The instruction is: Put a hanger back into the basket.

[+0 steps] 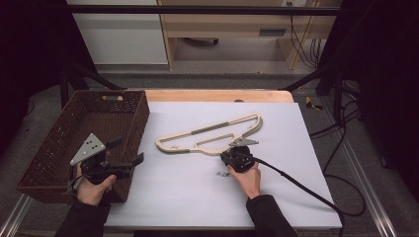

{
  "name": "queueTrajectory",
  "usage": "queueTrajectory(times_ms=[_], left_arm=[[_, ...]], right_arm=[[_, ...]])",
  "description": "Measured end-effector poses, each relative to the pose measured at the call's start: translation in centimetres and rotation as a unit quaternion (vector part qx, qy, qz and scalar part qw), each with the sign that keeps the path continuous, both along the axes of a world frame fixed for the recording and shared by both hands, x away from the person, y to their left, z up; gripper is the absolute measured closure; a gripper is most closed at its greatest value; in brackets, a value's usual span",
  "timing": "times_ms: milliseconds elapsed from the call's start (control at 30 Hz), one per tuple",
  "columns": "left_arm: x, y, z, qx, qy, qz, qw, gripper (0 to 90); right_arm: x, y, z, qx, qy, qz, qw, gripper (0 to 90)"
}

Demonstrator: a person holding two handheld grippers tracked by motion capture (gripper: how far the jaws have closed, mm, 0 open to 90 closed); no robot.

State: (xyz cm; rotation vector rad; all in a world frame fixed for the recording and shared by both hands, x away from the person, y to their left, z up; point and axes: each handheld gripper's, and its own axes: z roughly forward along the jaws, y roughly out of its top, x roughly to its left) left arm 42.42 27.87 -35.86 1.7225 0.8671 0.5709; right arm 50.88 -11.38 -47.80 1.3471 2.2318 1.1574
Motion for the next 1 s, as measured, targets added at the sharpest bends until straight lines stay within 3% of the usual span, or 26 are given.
queueTrajectory(times_ms=[433, 733, 867, 1000], left_arm=[[0.1, -0.5, -0.3, 0.009, 0.004, -0.004, 0.9999, 5.7], [0.0, -1.7, -0.3, 0.020, 0.004, -0.015, 0.9997, 6.2], [0.0, -3.1, -0.5, 0.033, 0.010, -0.028, 0.9990, 6.5], [0.4, -5.8, -0.8, 0.061, 0.017, -0.056, 0.9964, 7.0]], right_arm=[[0.2, -0.2, 0.1, 0.005, 0.013, -0.018, 0.9997, 88.2], [0.1, -0.5, 0.8, -0.001, 0.003, -0.029, 0.9996, 89.1], [0.1, -0.9, 1.6, -0.002, -0.006, -0.029, 0.9996, 89.2], [0.0, -1.3, 2.5, 0.004, -0.008, -0.024, 0.9997, 89.2]])
